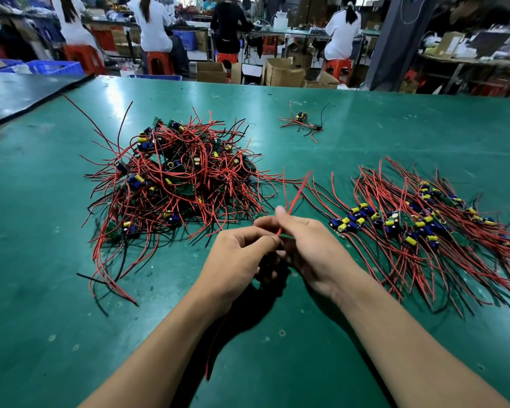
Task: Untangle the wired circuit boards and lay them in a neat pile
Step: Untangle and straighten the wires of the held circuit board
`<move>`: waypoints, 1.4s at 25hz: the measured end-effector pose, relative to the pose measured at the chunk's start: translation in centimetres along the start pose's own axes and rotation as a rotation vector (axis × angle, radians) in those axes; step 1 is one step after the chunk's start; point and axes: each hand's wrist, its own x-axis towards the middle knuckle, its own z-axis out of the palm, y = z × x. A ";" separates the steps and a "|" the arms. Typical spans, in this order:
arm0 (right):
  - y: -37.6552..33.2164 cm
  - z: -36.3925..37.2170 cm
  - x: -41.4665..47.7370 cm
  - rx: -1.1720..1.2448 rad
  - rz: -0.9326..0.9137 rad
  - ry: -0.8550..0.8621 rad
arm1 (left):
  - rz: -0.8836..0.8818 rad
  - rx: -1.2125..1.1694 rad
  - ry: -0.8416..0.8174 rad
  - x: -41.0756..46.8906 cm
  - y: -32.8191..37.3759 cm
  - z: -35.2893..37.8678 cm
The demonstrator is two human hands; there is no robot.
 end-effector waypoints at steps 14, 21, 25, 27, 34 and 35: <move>-1.7 -3.1 0.6 0.375 0.061 -0.101 | -0.015 0.091 -0.085 -0.2 0.2 -0.2; 0.6 -0.3 -0.1 0.017 -0.046 -0.080 | -0.044 -0.064 -0.003 0.1 0.0 -0.3; -0.1 -0.8 0.5 0.073 -0.075 0.086 | -0.035 -0.030 -0.065 0.0 0.2 -0.5; -0.5 -1.5 0.9 0.167 -0.065 0.157 | -0.033 0.015 -0.096 -0.1 0.3 -0.5; -1.8 -3.2 1.1 0.542 0.048 0.201 | -0.064 0.075 -0.216 -0.4 0.5 -0.7; -1.9 -3.3 1.0 0.575 0.066 0.188 | -0.065 0.079 -0.226 -0.3 0.5 -0.7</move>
